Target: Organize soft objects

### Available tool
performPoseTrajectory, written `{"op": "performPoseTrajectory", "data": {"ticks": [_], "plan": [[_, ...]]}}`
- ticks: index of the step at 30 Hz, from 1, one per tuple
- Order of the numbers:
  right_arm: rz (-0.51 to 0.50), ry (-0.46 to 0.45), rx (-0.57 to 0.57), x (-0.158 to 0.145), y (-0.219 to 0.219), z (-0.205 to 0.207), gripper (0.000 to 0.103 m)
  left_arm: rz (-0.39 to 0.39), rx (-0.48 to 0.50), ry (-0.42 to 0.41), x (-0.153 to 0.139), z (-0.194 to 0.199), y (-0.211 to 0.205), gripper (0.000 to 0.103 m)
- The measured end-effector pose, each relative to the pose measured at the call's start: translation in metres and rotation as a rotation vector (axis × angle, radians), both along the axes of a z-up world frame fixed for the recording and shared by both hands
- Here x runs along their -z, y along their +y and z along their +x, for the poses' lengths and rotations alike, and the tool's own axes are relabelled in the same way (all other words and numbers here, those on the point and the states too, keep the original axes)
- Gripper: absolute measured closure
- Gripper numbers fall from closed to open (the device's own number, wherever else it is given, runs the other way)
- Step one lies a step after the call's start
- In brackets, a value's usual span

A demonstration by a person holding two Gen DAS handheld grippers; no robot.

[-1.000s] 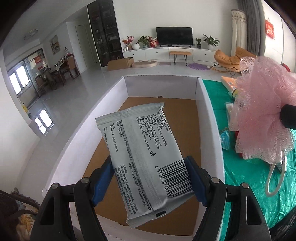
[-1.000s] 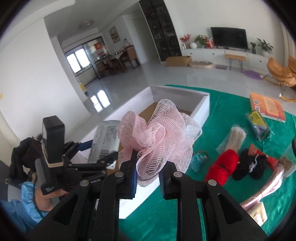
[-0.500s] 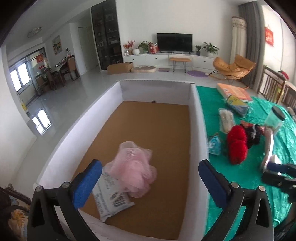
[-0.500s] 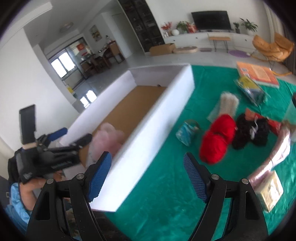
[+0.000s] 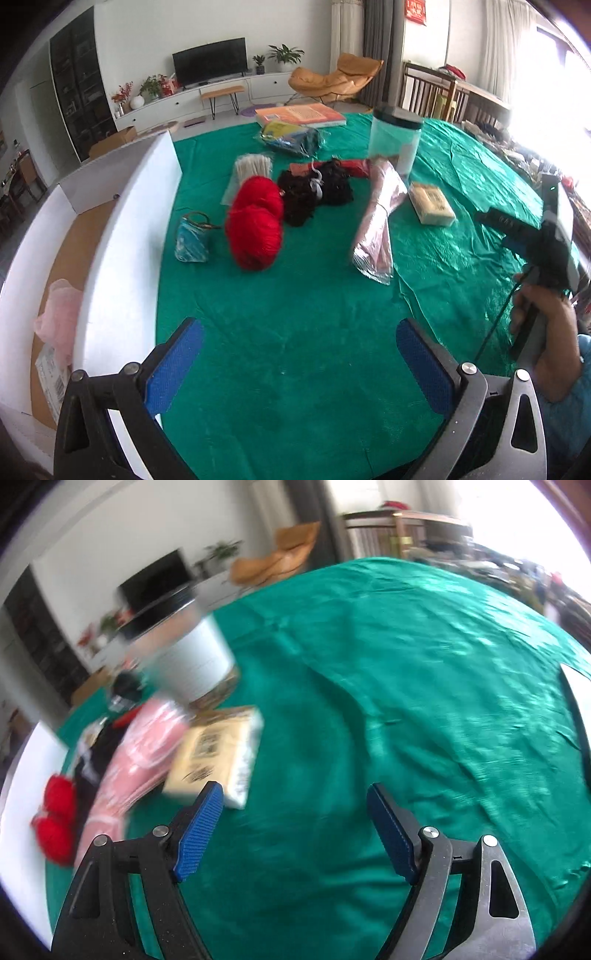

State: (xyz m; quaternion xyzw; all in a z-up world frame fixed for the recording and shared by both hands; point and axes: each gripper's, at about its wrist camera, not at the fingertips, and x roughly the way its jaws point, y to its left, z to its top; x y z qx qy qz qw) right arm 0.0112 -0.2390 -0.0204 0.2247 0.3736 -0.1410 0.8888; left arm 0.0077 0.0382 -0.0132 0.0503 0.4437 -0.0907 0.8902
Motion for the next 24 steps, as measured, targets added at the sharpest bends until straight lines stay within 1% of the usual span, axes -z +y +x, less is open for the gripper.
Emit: {"op": "performPoseTrajectory", "data": {"ticks": [1,2,3,5,6,7,8,9,11,12,13,14,15,17,18,19,21,22,23,24], "plan": [[0.053,-0.022,0.006,-0.002,-0.011,-0.007,0.02,-0.001,-0.001,0.02,0.009,0.004,-0.003,0.0],[0.109,-0.051,-0.012,-0.006,-0.016,-0.013,0.02,0.0,-0.012,0.042,0.017,0.008,-0.004,0.0],[0.175,-0.097,-0.061,-0.009,-0.017,-0.017,0.02,-0.001,-0.025,0.059,0.024,0.013,-0.005,0.0],[0.374,-0.221,-0.239,-0.013,-0.009,-0.023,0.019,-0.013,-0.048,0.078,0.031,0.015,-0.002,0.0],[0.489,-0.254,-0.336,-0.01,-0.001,-0.021,0.019,-0.024,-0.05,0.076,0.033,0.013,-0.001,0.0],[0.594,-0.264,-0.417,-0.007,0.007,-0.017,0.019,-0.035,-0.045,0.067,0.031,0.012,-0.001,0.0],[0.663,-0.251,-0.476,-0.004,0.019,-0.011,0.019,-0.039,-0.038,0.055,0.031,0.01,-0.001,0.0],[0.699,-0.225,-0.526,0.0,0.029,-0.005,0.019,-0.033,-0.032,0.044,0.03,0.009,-0.002,0.0],[0.74,-0.154,-0.633,0.007,0.055,0.011,0.019,-0.016,-0.021,0.043,0.034,0.008,-0.004,0.0],[0.741,-0.108,-0.676,0.011,0.069,0.014,0.019,-0.01,-0.015,0.049,0.037,0.007,-0.005,0.0],[0.705,-0.077,-0.688,0.011,0.077,0.017,0.019,-0.007,-0.01,0.053,0.04,0.007,-0.006,0.0],[0.664,-0.075,-0.679,0.01,0.081,0.019,0.019,-0.004,-0.007,0.059,0.044,0.006,-0.007,0.0],[0.644,-0.077,-0.669,0.01,0.082,0.024,0.019,-0.004,-0.005,0.068,0.049,0.006,-0.008,0.0],[0.631,-0.045,-0.661,0.016,0.081,0.045,0.019,-0.006,-0.003,0.093,0.057,0.007,-0.009,0.0],[0.616,-0.033,-0.651,0.019,0.078,0.059,0.025,-0.008,-0.001,0.1,0.059,0.007,-0.009,0.0],[0.587,-0.04,-0.625,0.021,0.072,0.07,0.024,-0.011,0.002,0.102,0.06,0.005,-0.01,0.0],[0.449,-0.064,-0.491,0.015,0.049,0.086,0.024,-0.01,0.012,0.094,0.059,0.002,-0.01,0.0],[0.361,-0.095,-0.387,0.008,0.033,0.088,0.023,-0.007,0.016,0.088,0.058,0.0,-0.01,0.0],[0.294,-0.126,-0.288,0.002,0.018,0.085,0.021,-0.001,0.02,0.082,0.058,-0.001,-0.01,0.0],[0.251,-0.149,-0.215,-0.004,0.004,0.079,0.021,0.005,0.02,0.079,0.06,0.0,-0.009,0.0]]}}
